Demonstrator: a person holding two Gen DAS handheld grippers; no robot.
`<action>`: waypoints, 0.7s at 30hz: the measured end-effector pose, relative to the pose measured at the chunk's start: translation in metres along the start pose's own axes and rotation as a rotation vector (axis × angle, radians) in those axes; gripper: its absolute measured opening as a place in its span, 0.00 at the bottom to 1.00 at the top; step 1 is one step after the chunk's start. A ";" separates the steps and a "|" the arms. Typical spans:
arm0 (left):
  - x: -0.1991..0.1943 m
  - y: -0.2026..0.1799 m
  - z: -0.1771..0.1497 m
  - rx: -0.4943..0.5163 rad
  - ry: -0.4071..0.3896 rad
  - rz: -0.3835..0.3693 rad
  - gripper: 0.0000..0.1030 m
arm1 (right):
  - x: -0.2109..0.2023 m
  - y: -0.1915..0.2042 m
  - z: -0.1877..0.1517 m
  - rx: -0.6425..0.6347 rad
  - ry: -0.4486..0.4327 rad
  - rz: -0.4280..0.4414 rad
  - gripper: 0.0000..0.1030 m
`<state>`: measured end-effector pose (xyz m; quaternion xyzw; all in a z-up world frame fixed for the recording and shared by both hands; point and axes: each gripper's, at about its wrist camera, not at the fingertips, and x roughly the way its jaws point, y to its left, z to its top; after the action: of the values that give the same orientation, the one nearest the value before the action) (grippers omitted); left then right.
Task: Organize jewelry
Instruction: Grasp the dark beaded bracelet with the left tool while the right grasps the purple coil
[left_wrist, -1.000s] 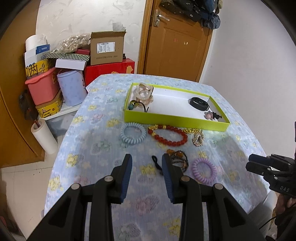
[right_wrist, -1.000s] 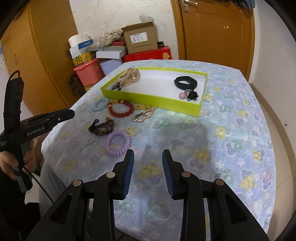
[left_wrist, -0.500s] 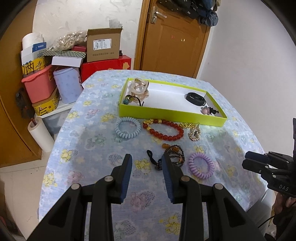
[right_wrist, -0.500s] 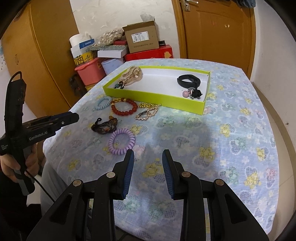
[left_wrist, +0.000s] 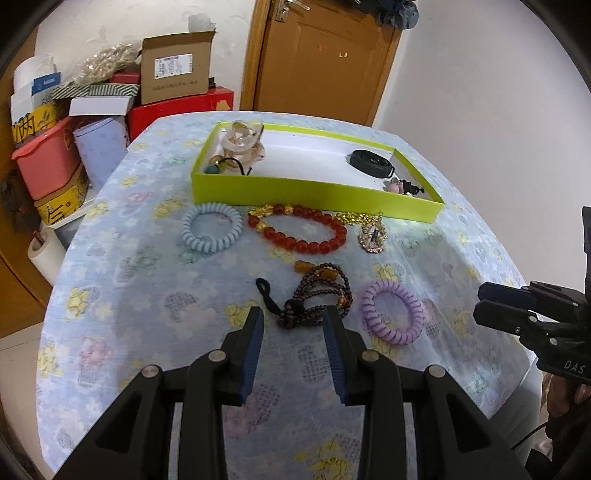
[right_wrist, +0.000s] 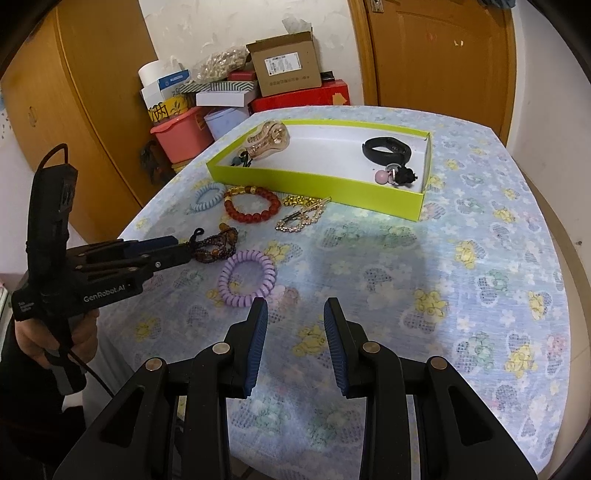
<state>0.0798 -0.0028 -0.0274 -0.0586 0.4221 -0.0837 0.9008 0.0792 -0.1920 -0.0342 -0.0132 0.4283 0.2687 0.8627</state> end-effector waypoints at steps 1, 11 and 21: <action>0.001 -0.001 0.001 0.011 -0.003 -0.005 0.37 | 0.001 0.000 0.000 0.000 0.003 0.001 0.32; 0.010 -0.012 0.009 0.165 -0.022 -0.037 0.46 | 0.008 0.002 0.001 -0.009 0.017 0.015 0.32; 0.016 -0.026 0.001 0.280 -0.022 0.049 0.35 | 0.020 0.007 0.006 -0.021 0.036 0.025 0.32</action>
<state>0.0882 -0.0315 -0.0338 0.0769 0.3978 -0.1191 0.9065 0.0899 -0.1758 -0.0441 -0.0220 0.4409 0.2835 0.8513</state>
